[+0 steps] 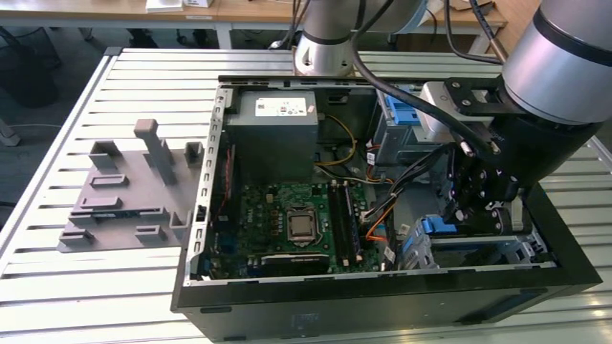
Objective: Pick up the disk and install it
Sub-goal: 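Insert the first disk wire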
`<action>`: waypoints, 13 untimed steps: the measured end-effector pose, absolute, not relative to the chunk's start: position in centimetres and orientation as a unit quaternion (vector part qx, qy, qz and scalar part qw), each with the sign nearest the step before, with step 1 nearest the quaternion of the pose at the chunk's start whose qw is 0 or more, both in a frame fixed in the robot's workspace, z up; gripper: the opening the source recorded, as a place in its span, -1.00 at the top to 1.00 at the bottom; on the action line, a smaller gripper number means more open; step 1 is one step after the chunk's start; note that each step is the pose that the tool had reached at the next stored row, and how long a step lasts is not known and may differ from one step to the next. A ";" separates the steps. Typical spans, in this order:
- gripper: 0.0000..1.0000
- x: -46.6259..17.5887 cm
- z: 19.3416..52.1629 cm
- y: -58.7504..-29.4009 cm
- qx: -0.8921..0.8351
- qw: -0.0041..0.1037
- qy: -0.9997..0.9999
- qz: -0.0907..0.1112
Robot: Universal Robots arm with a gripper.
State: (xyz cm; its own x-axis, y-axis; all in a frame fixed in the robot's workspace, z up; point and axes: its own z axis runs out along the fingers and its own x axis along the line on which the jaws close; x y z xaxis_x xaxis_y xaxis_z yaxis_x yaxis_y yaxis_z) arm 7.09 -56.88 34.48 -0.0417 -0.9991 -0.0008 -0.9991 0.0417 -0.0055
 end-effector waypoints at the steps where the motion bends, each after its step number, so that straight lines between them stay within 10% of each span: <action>1: 0.79 7.1 34.5 -56.9 -0.692 0.002 0.722 -0.002; 13: 0.79 7.9 34.5 -56.9 -0.692 0.002 0.722 -0.002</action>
State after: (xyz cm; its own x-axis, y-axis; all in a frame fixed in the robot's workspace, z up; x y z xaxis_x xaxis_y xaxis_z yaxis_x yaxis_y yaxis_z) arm 7.88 -56.88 34.47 -0.0418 -0.9991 -0.0009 -0.9991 0.0418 -0.0055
